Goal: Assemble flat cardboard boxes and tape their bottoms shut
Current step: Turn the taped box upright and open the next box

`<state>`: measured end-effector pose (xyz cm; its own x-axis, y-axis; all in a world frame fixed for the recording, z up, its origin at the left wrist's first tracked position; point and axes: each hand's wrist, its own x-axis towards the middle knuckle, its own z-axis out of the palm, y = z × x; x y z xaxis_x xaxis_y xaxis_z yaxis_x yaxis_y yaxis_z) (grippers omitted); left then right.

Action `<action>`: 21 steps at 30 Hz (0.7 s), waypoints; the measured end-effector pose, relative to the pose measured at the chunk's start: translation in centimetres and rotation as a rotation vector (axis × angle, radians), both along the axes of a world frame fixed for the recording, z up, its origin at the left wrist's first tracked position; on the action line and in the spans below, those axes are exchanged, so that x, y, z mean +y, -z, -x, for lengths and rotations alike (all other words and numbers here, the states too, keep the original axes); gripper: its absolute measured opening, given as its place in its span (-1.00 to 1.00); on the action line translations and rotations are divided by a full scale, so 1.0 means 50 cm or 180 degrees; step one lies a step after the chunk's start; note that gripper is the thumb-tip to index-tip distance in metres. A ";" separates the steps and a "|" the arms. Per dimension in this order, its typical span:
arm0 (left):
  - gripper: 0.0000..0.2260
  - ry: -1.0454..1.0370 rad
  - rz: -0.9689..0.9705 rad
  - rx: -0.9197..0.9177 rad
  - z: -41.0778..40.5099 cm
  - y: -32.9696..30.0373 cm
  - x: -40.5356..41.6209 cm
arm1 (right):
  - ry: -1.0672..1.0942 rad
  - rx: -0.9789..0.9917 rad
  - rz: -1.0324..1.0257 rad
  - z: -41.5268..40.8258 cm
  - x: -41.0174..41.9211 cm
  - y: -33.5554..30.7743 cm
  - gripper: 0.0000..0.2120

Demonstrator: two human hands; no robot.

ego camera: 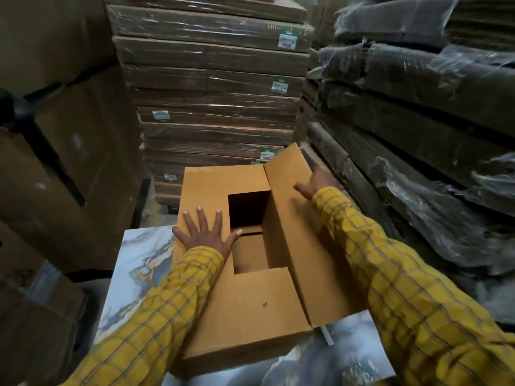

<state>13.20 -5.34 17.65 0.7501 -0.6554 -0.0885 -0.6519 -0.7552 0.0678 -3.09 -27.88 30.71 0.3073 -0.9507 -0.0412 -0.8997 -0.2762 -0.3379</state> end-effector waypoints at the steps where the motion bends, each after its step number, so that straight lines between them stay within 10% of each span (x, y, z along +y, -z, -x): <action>1: -0.16 0.0005 -0.0011 0.0000 0.000 0.000 0.000 | -0.0098 -0.0069 0.0007 -0.007 0.004 -0.029 -0.29; 7: -0.20 0.0024 0.0028 0.0101 -0.005 0.001 0.001 | -0.0711 -0.1741 -0.1745 -0.050 0.101 -0.071 -0.65; 14: -0.47 -0.0063 0.0228 0.0247 -0.005 -0.016 0.005 | -0.1578 -0.0285 -0.1101 -0.084 0.180 0.127 -0.55; 21: -0.31 0.0047 0.0189 0.0338 -0.020 -0.014 0.016 | -0.1692 0.0789 -0.0328 -0.069 0.237 0.214 -0.37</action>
<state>14.19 -4.53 18.36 0.7287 -0.6729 -0.1276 -0.6498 -0.7381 0.1813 0.36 -16.04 20.03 0.7096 -0.6563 -0.2565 -0.7024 -0.6874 -0.1844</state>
